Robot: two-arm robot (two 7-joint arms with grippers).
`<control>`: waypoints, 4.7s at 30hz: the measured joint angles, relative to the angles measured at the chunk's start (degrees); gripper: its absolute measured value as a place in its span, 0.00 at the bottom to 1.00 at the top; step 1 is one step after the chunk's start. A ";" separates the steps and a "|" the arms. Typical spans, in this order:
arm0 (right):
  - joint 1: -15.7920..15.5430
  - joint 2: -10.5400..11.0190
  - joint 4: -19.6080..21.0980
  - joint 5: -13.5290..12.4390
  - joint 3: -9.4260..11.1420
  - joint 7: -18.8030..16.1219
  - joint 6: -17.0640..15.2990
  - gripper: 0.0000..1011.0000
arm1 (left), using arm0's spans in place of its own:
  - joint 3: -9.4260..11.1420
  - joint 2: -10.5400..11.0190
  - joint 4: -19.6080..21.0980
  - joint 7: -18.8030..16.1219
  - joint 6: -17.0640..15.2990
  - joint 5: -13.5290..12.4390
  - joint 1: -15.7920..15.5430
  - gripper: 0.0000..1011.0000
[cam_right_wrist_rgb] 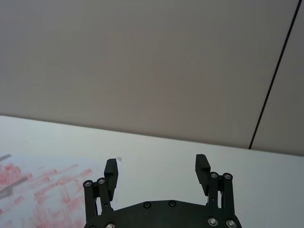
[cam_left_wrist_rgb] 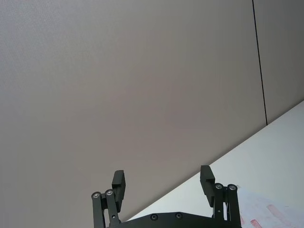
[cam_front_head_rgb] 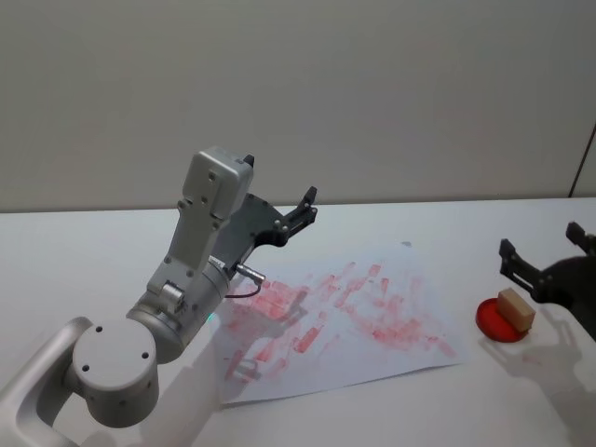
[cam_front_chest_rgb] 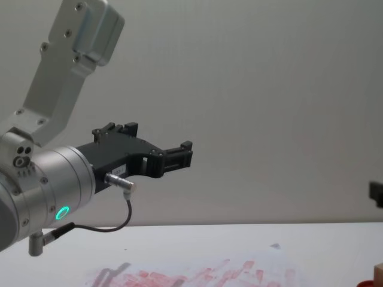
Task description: Use the one hand to pick up the stamp and affix it onto the A4 paper.
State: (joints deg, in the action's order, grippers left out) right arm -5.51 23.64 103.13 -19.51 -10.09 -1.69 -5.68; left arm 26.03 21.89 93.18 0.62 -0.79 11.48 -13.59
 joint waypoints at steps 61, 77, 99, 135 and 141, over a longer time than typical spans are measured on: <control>3.70 -2.05 -7.30 5.63 -1.43 -3.68 -16.57 0.78 | 0.00 0.00 0.00 0.00 0.00 0.00 0.00 0.99; 4.14 -2.29 -7.83 6.02 -1.52 -3.86 -16.69 0.28 | 0.00 0.00 0.00 0.00 0.00 0.00 0.00 0.99; 5.18 -2.51 -7.10 8.34 -1.85 -6.55 -13.03 0.21 | 0.00 0.00 0.00 0.00 0.00 0.00 0.00 0.99; 12.49 -8.68 -15.18 10.54 -7.74 -26.66 -9.00 0.21 | 0.00 0.00 0.00 0.00 0.00 0.00 0.00 0.99; 13.08 -9.45 -17.37 11.10 -8.58 -27.28 -10.02 0.21 | 0.00 0.00 0.00 0.00 0.00 0.00 0.00 0.99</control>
State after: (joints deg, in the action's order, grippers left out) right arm 7.56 14.19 85.76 -8.41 -18.67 -28.96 -15.70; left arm 26.02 21.89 93.18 0.62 -0.80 11.48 -13.59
